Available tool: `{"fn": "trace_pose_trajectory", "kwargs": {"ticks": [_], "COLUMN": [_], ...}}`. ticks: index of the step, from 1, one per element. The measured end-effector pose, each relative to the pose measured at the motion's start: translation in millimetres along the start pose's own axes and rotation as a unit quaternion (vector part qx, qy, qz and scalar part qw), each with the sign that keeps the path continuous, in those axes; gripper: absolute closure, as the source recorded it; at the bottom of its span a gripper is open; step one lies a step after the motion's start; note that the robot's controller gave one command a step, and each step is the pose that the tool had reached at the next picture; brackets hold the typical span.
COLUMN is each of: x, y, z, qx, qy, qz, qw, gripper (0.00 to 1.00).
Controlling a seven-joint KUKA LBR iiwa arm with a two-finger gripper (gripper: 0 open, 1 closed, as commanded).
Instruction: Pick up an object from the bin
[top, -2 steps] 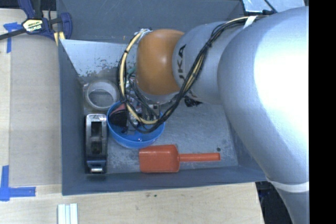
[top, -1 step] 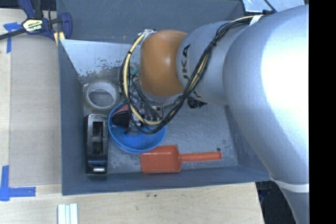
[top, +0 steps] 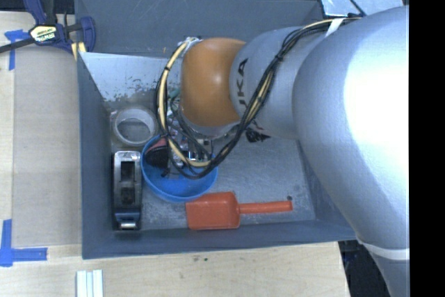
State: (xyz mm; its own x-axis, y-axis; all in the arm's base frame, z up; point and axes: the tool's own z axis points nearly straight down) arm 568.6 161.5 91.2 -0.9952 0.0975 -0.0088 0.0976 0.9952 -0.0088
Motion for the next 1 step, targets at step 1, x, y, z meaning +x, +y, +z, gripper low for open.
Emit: {"fn": "trace_pose_trajectory", "kwargs": {"ticks": [1], "x": [0.7], "y": [-1.7], "z": [10.2], "qx": [0.001], "qy": [0.0010], "qz": [0.001], "qw": [1.0000], "gripper": [1.00]}}
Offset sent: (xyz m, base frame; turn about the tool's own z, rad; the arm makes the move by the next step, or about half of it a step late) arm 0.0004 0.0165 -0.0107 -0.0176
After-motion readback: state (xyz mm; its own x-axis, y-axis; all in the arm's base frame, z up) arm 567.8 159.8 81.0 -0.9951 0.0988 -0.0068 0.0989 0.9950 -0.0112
